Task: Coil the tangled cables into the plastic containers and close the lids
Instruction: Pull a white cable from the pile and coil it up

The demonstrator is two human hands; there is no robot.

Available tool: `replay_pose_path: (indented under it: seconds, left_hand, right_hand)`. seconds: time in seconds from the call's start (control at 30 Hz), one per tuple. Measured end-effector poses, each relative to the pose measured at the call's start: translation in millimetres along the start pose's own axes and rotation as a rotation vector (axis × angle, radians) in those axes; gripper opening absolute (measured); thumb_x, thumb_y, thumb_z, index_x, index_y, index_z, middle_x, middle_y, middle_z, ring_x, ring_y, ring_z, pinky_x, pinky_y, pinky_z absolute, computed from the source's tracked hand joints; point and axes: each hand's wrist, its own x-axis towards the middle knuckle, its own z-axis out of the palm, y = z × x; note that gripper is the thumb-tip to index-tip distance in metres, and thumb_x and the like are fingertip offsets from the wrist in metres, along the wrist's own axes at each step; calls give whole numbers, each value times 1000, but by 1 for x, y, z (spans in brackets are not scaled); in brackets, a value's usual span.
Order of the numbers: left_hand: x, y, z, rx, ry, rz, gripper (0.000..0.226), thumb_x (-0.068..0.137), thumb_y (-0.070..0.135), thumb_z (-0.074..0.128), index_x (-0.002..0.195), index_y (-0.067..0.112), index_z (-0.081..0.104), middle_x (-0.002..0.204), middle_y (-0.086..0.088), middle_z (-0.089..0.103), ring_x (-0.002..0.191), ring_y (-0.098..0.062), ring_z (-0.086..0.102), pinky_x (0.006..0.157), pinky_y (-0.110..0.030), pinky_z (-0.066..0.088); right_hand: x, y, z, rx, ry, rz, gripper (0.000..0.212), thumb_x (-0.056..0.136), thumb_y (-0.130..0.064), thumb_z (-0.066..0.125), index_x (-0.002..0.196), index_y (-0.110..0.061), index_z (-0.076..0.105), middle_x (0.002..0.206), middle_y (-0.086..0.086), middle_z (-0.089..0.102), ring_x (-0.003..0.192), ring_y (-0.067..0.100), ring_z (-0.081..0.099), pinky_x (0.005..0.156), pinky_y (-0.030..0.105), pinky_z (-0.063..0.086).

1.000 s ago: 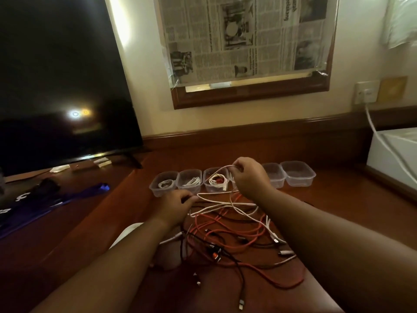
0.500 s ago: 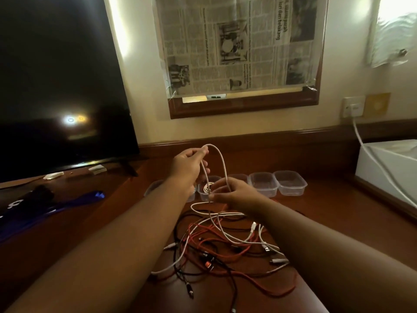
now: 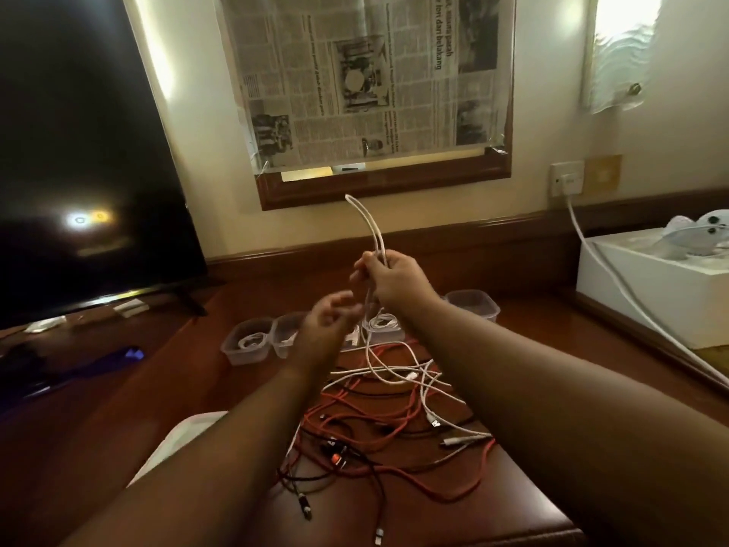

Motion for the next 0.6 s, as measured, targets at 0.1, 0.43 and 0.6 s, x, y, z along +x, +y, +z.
replay_pose_path:
  seconds: [0.1, 0.43, 0.6]
  left_hand:
    - [-4, -29, 13, 242, -107, -26, 29, 87, 10, 71, 116, 13, 67, 90, -7, 71, 81, -14, 66, 63, -14, 50]
    - [31, -39, 33, 160, 249, -168, 44, 82, 36, 77, 117, 27, 51, 99, -6, 64, 90, -28, 68, 83, -46, 58]
    - [34, -28, 31, 137, -8, -237, 24, 103, 41, 45, 116, 28, 61, 110, 0, 65, 93, -18, 62, 71, -32, 49]
  right_hand:
    - [6, -17, -3, 70, 34, -11, 29, 104, -30, 47, 88, -17, 66, 78, -2, 73, 57, 13, 50, 55, 25, 40]
    - [-3, -39, -23, 470, -34, 98, 31, 106, -36, 38, 101, -11, 56, 71, 4, 63, 76, 20, 66, 77, 36, 54]
    - [3, -28, -34, 686, 42, 181, 34, 104, -42, 39, 97, -12, 54, 58, -2, 45, 51, 12, 45, 63, 32, 48]
